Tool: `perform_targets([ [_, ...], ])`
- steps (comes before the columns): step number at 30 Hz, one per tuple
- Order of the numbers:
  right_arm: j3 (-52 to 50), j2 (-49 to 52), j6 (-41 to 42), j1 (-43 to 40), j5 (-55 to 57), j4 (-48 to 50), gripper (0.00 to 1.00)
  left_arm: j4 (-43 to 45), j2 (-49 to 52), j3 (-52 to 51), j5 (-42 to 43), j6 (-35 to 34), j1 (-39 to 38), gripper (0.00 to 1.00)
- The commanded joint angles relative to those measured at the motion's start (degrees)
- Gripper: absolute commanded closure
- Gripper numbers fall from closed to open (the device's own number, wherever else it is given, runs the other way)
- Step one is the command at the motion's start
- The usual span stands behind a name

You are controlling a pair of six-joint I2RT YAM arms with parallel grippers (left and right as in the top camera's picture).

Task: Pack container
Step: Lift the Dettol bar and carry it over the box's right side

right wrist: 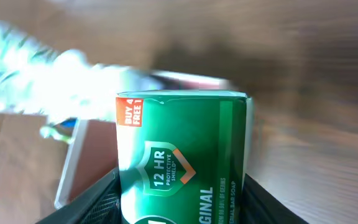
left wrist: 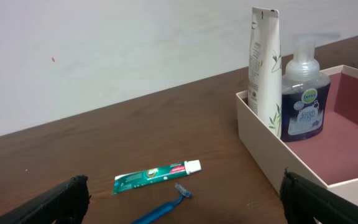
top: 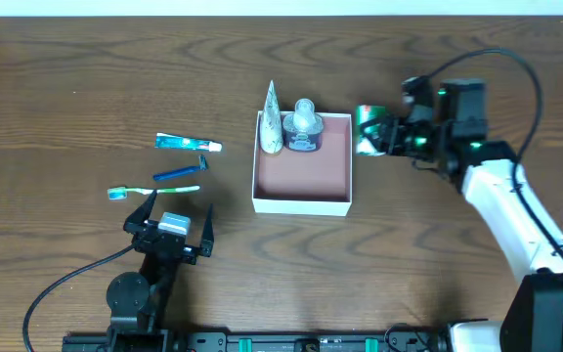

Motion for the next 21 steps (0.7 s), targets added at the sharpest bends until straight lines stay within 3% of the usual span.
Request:
perform_targets([
  [1, 1.1, -1.0, -0.3, 4.6, 1.0, 1.0, 0.48, -1.9, -0.3, -1.0, 0.8, -0.5, 0.3, 0.02],
  [21, 1.1, 3.4, 11.7, 13.7, 18.8, 4.9, 0.5, -1.9, -0.3, -1.0, 0.8, -0.5, 0.2, 0.02],
])
